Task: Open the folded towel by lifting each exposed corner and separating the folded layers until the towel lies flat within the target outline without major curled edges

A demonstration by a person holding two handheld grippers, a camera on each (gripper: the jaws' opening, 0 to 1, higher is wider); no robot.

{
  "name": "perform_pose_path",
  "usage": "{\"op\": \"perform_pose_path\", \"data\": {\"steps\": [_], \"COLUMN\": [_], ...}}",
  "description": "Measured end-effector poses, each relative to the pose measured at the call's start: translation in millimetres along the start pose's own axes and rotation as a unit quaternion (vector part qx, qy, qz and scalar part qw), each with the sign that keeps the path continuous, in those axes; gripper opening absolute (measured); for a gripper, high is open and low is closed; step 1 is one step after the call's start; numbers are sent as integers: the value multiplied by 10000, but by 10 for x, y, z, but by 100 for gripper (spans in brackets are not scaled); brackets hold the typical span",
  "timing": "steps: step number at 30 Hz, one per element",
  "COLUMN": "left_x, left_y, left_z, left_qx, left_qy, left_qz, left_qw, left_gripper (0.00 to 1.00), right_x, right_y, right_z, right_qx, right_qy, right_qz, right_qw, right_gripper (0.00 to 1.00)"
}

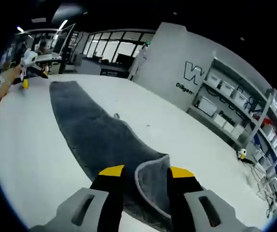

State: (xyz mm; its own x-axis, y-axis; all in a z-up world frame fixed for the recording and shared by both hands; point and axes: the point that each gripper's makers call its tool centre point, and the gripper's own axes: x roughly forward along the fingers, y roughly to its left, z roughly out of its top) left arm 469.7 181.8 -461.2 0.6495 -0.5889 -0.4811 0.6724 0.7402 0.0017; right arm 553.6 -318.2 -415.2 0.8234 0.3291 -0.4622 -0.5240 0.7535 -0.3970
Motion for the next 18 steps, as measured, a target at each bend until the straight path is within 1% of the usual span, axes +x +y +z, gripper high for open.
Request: {"op": "perform_pose_path", "data": {"steps": [1,2,3,4,6,8,11,13,15,18], "left_x": [-2,-3,-4,-5,-5,-5,-5,-1,-4,-7], "left_y": [-2,-8,-14,-17,-23,-22,-25,-32,-18,-11], "left_z": [2,2,2,4,5,4,-1,-3,3,4], "left_qx": [3,5,4,3,-1,2,6,-20,-2,-3], "left_qy": [-5,-10,-16,-24,-32,-31,-18,-18,-22,-21], "left_qz": [-1,0,-1,-3,-7,-6,-16,-58,-46,-35], "left_qw": [10000,10000,10000,10000,10000,10000,10000,10000,10000,10000], "left_gripper": [99,99,99,99,99,99,99,99,99,99], "right_x": [7,64,103,134,200,251,287,304,299,285], "right_y": [12,61,59,59,70,41,47,71,63,36], "right_z": [-4,-57,-95,-152,-241,-275,-288,-298,-324,-325], "right_qx": [-19,-146,-225,-335,-391,-401,-394,-427,-491,-501], "right_qy": [15,156,234,379,571,623,615,623,701,698], "right_qz": [0,-7,-32,-40,-39,-84,-63,-33,-61,-99], "right_qw": [10000,9998,9995,9987,9976,9972,9973,9971,9963,9963], "right_gripper": [31,30,28,26,24,23,17,9,1,0]}}
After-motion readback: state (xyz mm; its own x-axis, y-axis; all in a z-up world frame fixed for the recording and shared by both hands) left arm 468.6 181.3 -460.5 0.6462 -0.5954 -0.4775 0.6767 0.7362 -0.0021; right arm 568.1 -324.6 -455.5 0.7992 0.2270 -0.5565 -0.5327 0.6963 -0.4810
